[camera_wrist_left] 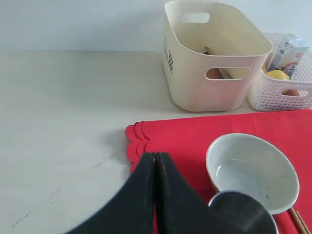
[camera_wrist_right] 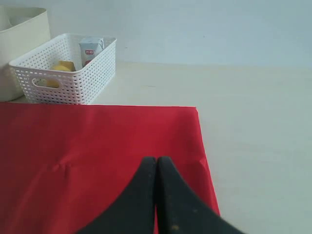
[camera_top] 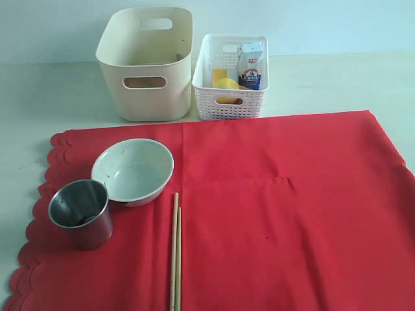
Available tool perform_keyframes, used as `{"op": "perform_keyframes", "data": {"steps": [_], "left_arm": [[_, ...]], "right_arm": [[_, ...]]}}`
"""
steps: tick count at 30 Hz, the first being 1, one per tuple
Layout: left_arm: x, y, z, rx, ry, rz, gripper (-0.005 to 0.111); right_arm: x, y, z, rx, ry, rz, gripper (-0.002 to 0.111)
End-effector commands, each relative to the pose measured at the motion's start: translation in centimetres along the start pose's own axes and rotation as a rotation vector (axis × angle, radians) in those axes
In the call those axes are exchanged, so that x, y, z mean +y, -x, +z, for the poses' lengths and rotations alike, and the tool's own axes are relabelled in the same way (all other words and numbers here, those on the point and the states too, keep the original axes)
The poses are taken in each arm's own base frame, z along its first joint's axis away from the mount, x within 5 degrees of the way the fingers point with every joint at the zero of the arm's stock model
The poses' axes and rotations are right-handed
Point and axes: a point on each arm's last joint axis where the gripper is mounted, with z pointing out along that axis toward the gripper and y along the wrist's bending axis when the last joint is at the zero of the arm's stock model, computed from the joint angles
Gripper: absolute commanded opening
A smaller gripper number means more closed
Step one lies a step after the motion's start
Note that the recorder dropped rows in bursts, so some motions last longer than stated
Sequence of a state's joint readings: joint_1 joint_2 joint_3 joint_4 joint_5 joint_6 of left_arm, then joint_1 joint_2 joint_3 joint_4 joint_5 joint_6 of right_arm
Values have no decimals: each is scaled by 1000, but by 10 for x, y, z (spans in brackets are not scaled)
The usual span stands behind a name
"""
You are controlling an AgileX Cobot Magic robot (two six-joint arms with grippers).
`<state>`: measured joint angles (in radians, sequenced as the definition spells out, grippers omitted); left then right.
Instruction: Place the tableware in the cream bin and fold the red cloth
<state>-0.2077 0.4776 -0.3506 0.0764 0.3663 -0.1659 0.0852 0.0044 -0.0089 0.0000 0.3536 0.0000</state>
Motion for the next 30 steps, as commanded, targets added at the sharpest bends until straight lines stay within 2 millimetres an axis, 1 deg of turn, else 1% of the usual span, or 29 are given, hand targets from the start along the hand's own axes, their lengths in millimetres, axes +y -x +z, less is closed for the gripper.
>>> {"op": "perform_keyframes", "data": {"steps": [1, 10, 15, 20, 26, 30], "left_arm": [[-1, 3, 0, -9, -6, 7, 0], [-1, 3, 0, -9, -6, 7, 0], [-2, 7, 0, -58, -14, 7, 0], [-1, 6, 1, -44, -12, 7, 0], [-1, 2, 10, 32, -4, 6, 0], [-1, -1, 21, 95, 2, 6, 0]], "right_arm": [[0, -1, 0, -6, -4, 1, 0], [0, -1, 0, -6, -4, 1, 0], [0, -1, 0, -6, -4, 1, 0], [0, -1, 0, -6, -4, 1, 0], [0, -1, 0, -6, -4, 1, 0], [0, -1, 0, -6, -4, 1, 0]]}}
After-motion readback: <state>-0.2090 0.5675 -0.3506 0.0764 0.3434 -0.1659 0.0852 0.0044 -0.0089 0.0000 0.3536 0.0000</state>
